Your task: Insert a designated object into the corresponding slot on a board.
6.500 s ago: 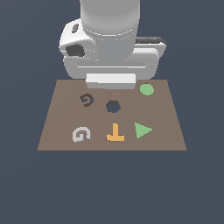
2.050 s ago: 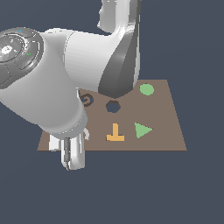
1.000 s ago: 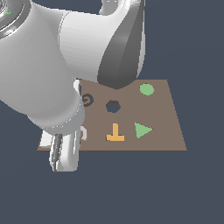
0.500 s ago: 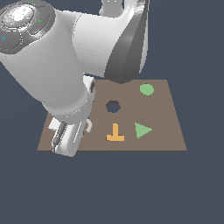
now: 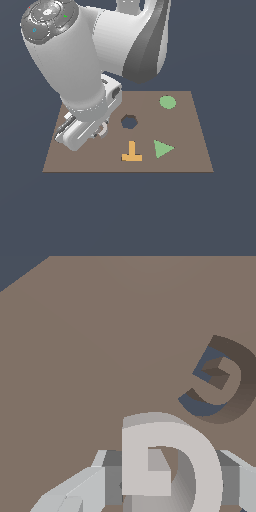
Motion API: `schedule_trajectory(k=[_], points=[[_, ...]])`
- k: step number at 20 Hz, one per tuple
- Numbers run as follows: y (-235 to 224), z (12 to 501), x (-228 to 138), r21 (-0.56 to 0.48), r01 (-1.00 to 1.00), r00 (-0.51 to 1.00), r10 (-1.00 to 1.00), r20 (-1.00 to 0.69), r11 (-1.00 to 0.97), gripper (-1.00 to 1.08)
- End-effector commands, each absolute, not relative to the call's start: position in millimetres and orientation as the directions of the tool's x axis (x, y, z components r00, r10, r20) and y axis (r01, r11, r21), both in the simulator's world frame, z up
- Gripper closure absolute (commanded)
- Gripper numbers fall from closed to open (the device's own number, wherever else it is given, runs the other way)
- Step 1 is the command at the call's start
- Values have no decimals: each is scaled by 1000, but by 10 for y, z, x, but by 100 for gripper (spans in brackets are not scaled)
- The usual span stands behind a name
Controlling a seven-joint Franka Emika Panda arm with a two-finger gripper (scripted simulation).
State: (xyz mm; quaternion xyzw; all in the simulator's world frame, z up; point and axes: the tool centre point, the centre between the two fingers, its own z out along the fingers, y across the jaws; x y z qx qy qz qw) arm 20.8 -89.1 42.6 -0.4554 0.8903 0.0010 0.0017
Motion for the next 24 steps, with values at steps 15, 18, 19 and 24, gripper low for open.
schedule_trajectory(k=[15, 18, 19, 24], points=[[-978, 401, -399, 0, -455, -890, -455, 0, 890, 108], [-985, 402, -436, 0, -431, -902, -431, 0, 902, 108], [-987, 402, -442, 0, -426, -905, -426, 0, 905, 108], [-985, 378, -443, 0, -427, -904, -427, 0, 904, 108]])
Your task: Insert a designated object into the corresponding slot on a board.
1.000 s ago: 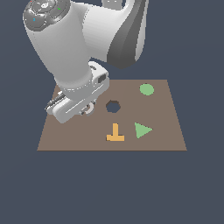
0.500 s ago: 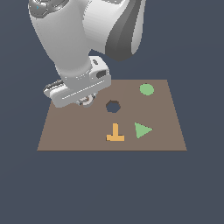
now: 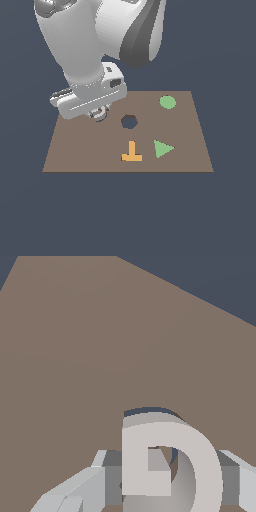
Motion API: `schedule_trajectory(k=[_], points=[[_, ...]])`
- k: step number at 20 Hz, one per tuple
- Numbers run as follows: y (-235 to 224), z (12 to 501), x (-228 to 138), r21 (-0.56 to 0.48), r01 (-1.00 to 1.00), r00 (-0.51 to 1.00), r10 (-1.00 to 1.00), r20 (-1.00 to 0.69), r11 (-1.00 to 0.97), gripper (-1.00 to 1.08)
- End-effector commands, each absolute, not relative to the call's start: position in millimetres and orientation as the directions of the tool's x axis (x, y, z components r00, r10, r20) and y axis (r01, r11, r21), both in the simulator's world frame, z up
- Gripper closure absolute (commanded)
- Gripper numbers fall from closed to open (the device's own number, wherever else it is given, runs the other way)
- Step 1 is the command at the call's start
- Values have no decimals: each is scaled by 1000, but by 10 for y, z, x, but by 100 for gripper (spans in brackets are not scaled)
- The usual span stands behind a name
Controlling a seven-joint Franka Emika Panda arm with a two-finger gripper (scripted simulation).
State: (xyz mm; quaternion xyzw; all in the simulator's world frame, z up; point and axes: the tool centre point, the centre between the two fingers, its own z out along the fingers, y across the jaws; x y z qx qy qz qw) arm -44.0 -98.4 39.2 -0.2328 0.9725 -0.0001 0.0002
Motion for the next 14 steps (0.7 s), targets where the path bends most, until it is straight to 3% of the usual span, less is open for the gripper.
schedule_trajectory(k=[1, 4, 5, 14], points=[[-986, 351, -445, -1, -426, -905, -426, 0, 905, 108], [-985, 301, -450, -1, -423, -906, -423, 0, 906, 108], [-985, 301, -450, -1, -423, -906, -423, 0, 906, -92], [-985, 301, -450, -1, -423, -906, -423, 0, 906, -92]])
